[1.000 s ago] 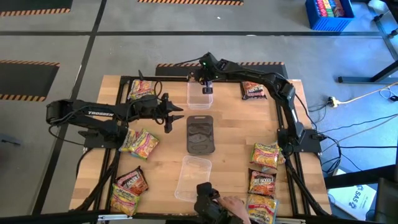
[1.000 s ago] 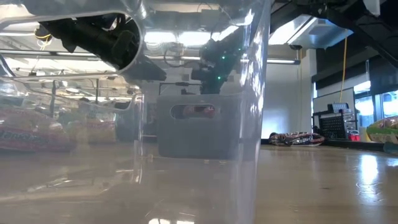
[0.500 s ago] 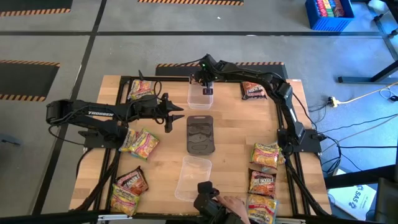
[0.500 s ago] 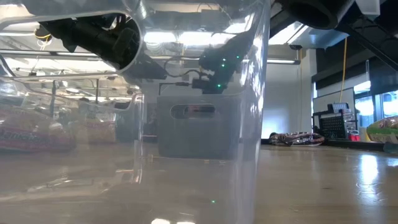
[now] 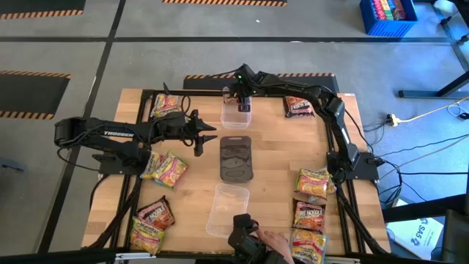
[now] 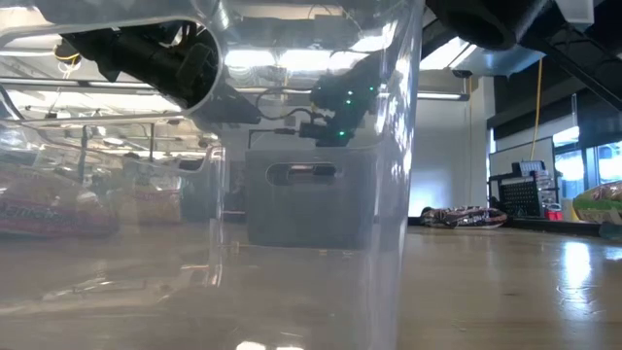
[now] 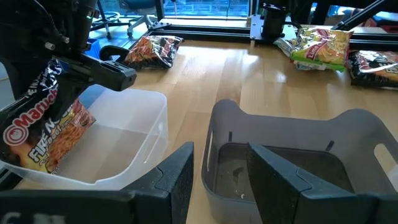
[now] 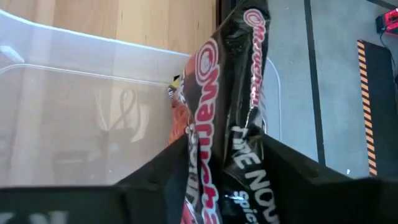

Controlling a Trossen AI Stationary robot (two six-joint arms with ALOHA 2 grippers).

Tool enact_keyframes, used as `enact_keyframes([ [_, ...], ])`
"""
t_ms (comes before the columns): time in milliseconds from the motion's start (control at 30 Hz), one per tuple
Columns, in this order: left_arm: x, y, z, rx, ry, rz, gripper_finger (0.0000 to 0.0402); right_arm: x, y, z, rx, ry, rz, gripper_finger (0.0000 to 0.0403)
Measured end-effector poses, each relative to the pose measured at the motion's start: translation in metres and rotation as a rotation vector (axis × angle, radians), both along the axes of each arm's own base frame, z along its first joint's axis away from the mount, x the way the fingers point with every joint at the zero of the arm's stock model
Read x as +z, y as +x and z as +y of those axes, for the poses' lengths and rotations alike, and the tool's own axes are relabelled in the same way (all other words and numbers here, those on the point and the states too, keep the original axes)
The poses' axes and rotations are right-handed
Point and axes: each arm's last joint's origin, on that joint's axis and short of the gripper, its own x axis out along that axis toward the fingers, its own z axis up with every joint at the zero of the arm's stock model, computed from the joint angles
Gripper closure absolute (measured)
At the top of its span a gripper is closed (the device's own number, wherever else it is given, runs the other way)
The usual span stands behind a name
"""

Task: Sort Maruchan noodles
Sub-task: Put the black noodle pack into the top transparent bin

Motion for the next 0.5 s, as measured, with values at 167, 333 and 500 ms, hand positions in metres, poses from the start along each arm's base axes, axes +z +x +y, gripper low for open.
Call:
enact_keyframes([
  [167, 0.0000, 0.0000, 0.0000, 0.000, 0.000, 0.000, 0.0261, 0.0029, 0.0020, -0.0032, -0.035, -0.066, -0.012, 0.0208],
  [333, 0.0000, 0.0000, 0.0000, 0.000, 0.000, 0.000, 0.0261, 0.0046, 0.0025, -0.0053, -0.086, -0.103, -0.017, 0.0206],
  [500, 0.0000, 0.0000, 0.0000, 0.000, 0.000, 0.000, 0.0261, 0.0052, 0.0028, -0.0058, -0.145, -0.084, -0.043, 0.0206],
])
